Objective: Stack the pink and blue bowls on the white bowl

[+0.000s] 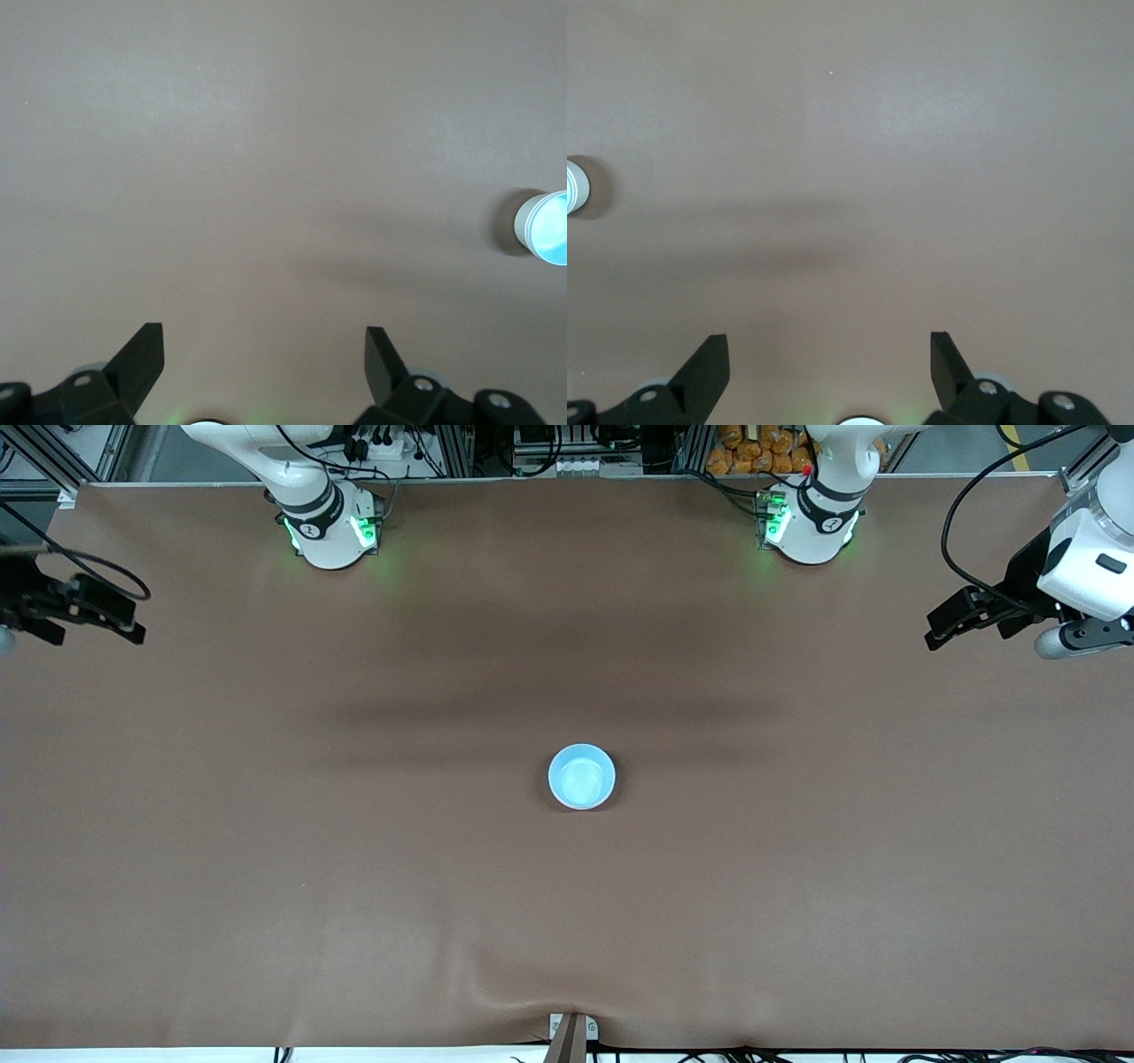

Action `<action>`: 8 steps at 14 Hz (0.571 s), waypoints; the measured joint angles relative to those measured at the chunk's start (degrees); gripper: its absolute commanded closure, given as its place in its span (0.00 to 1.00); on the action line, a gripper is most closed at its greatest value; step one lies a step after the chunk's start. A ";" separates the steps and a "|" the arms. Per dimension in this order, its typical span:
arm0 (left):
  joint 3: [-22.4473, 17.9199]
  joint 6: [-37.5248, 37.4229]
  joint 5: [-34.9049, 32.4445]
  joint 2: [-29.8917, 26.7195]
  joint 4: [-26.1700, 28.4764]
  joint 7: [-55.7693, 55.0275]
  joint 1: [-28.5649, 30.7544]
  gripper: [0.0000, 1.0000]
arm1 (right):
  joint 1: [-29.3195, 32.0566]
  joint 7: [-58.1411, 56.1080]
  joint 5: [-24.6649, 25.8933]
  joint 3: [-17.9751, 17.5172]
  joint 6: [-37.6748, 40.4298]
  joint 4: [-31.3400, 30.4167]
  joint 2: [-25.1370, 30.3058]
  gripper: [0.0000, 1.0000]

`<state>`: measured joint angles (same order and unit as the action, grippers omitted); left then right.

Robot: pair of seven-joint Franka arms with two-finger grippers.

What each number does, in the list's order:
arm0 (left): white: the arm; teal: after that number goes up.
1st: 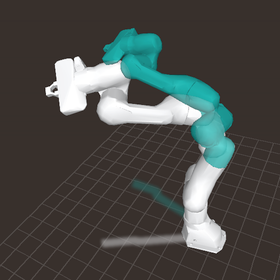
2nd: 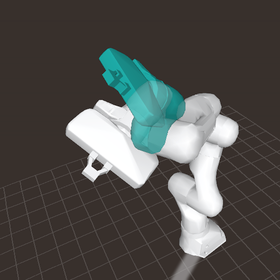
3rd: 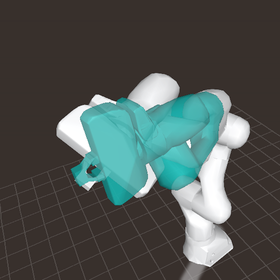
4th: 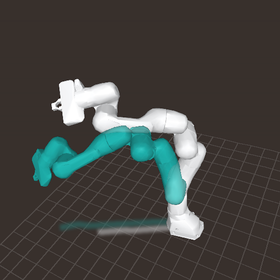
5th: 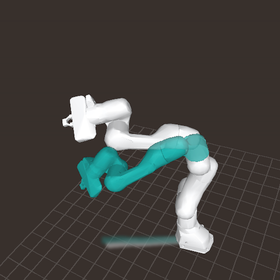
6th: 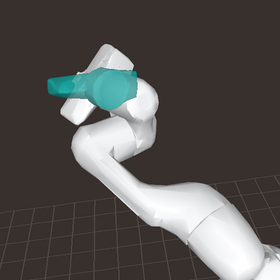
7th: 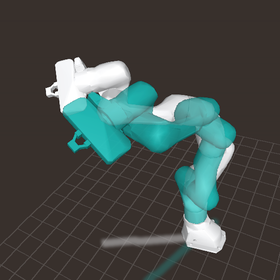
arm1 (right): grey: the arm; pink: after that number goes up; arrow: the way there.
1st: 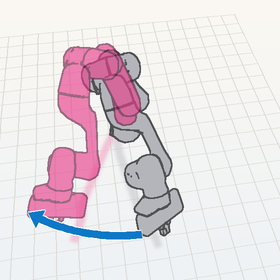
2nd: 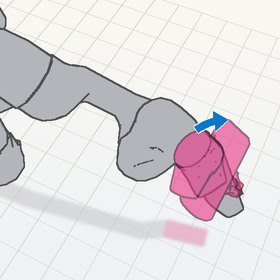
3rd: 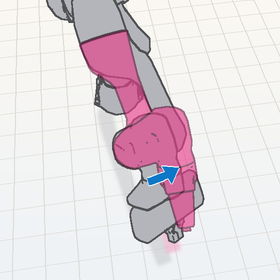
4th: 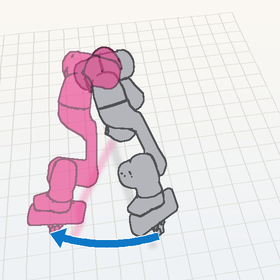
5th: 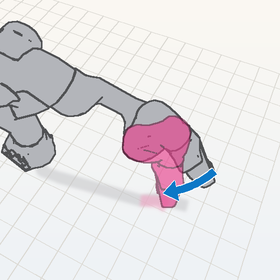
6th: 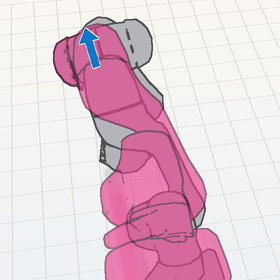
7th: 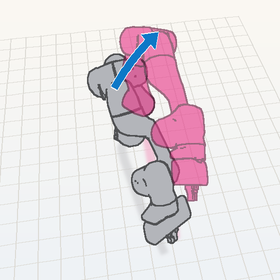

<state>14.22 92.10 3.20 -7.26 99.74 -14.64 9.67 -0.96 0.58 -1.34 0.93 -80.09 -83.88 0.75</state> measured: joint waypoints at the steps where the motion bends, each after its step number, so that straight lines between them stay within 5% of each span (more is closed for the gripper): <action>1: 0.00 0.00 0.00 0.00 0.00 0.00 0.00 0.00 | -0.22 0.00 0.00 0.00 0.63 0.31 -0.02 0.00; 8: 0.00 0.00 0.00 0.00 0.00 0.00 0.00 0.00 | -0.46 -0.01 0.52 0.38 2.73 0.30 -0.69 0.00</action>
<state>14.22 92.10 3.20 -7.26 99.74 -14.63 9.67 -1.41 0.57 -0.82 1.31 -77.36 -83.58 0.07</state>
